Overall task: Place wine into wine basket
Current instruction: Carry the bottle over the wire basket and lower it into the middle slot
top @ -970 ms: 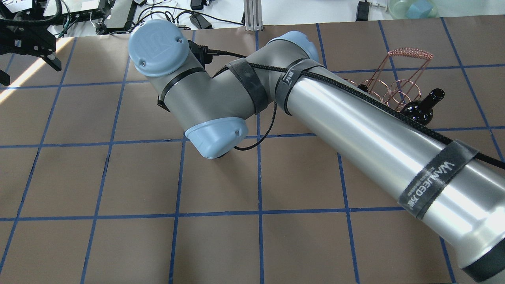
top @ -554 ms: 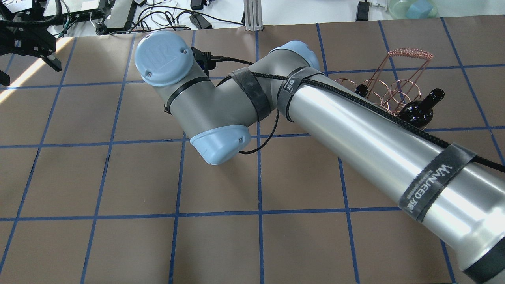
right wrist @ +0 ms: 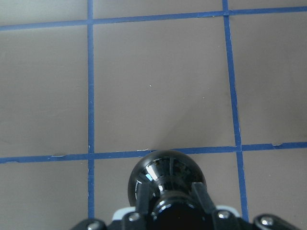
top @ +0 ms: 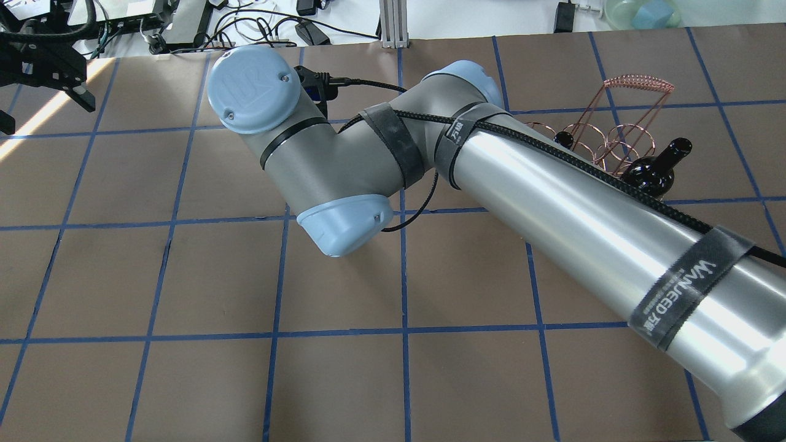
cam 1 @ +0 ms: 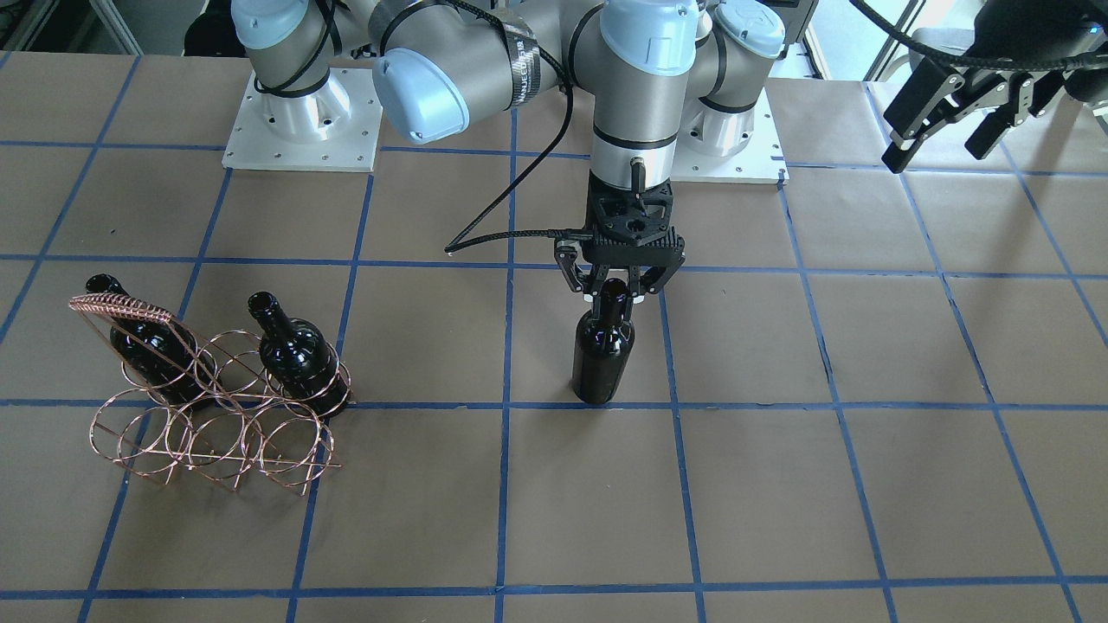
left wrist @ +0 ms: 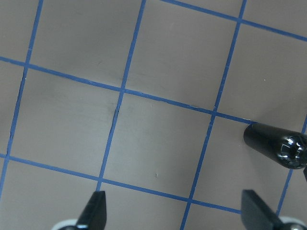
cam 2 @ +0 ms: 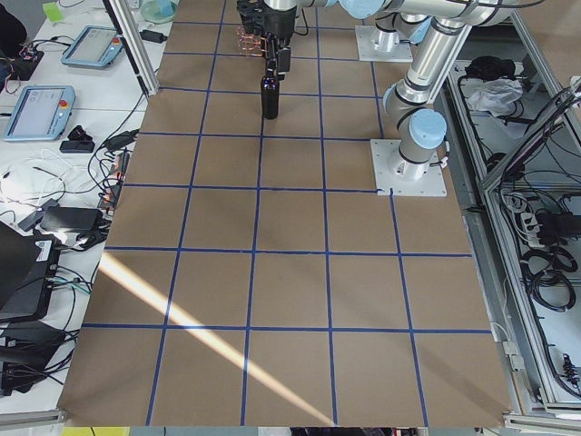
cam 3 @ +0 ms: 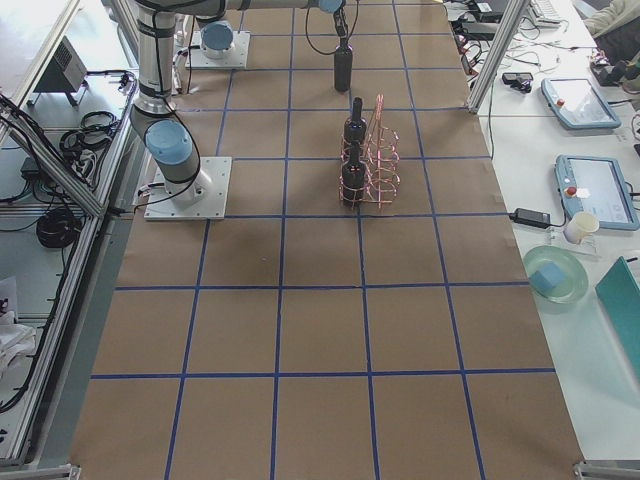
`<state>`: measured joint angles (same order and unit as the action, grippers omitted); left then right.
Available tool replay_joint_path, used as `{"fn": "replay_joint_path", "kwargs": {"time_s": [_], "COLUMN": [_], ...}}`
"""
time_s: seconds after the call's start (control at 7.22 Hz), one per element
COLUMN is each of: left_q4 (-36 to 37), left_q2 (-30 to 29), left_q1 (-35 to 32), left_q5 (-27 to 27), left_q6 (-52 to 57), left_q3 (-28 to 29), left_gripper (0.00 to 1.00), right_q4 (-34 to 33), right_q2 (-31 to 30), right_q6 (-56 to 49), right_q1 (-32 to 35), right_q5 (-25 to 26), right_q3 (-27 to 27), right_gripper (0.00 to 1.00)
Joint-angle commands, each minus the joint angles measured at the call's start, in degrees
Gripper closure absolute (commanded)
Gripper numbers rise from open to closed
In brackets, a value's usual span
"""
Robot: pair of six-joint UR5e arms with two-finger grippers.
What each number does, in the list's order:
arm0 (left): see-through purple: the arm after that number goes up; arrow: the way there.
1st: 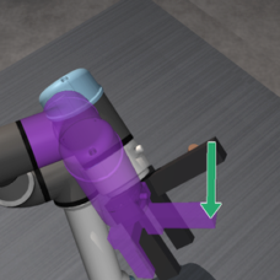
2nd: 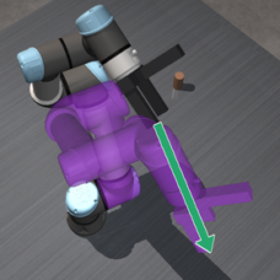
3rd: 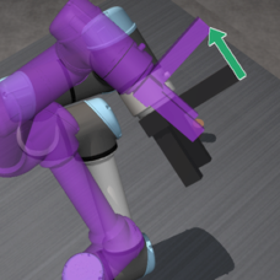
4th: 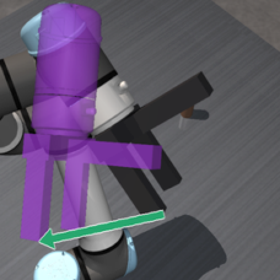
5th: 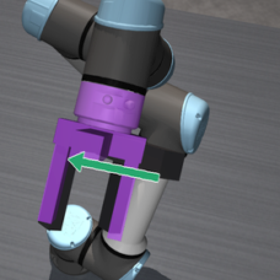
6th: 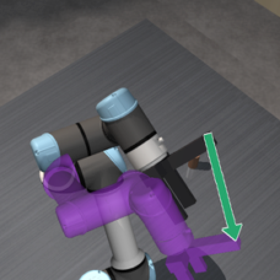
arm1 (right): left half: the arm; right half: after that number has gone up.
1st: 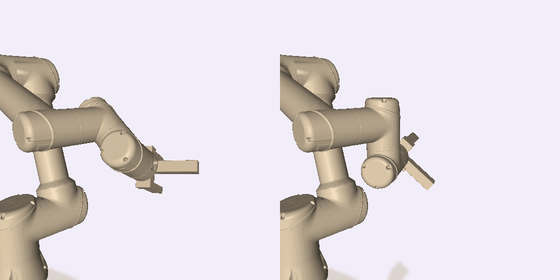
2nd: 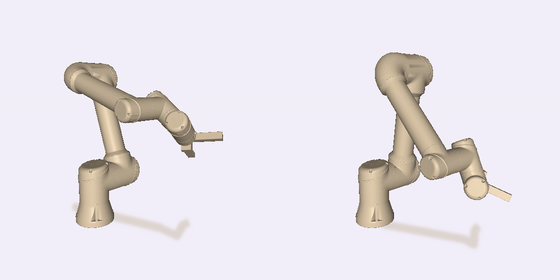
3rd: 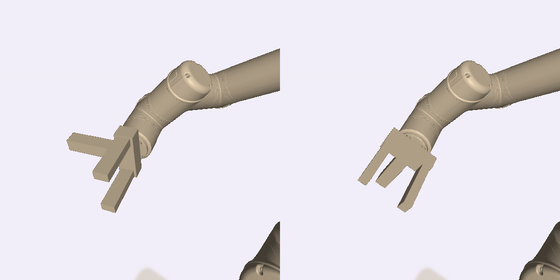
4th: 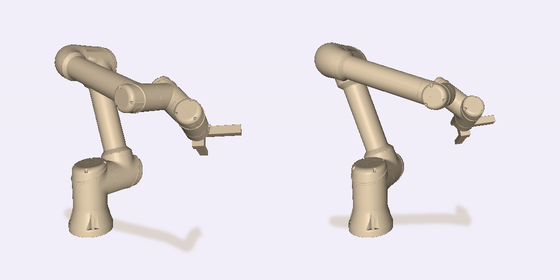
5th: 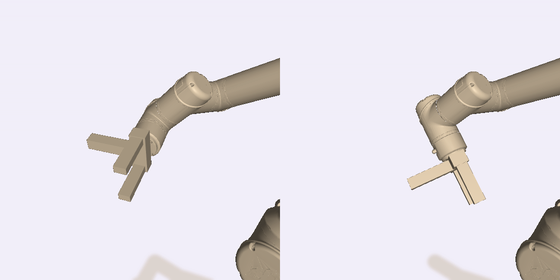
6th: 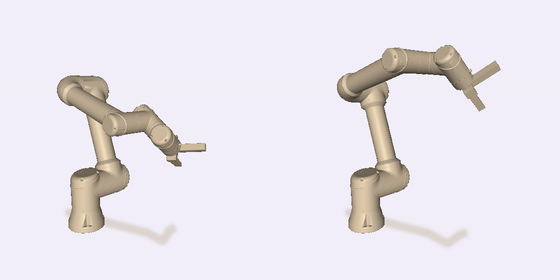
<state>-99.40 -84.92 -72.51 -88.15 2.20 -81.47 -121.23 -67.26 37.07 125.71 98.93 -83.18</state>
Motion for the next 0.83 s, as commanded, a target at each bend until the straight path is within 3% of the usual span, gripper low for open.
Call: {"fn": "replay_joint_path", "kwargs": {"time_s": [0.0,0.14,0.28,0.69], "left_q4": [-0.1,-0.1,0.0,0.0], "left_q2": [0.0,0.0,0.2,0.5], "left_q1": [0.0,0.0,0.0,0.0], "left_q5": [0.0,0.0,0.0,0.0], "left_q6": [0.0,0.0,0.0,0.0], "left_q3": [0.0,0.0,-0.4,-1.0], "left_gripper": [0.00,0.00,0.00,0.00], "right_q4": [2.6,15.6,22.9,32.7], "right_q2": [-4.7,-10.6,-16.5,-26.0], "right_q6": [-0.3,-0.5,-3.2,-14.8], "right_q1": [-1.8,-4.9,-8.9,-22.7], "right_q5": [0.0,0.0,-1.1,-1.9], "right_q3": [0.2,0.1,-0.5,-0.9], "right_gripper": [0.89,0.96,0.97,1.00]}}
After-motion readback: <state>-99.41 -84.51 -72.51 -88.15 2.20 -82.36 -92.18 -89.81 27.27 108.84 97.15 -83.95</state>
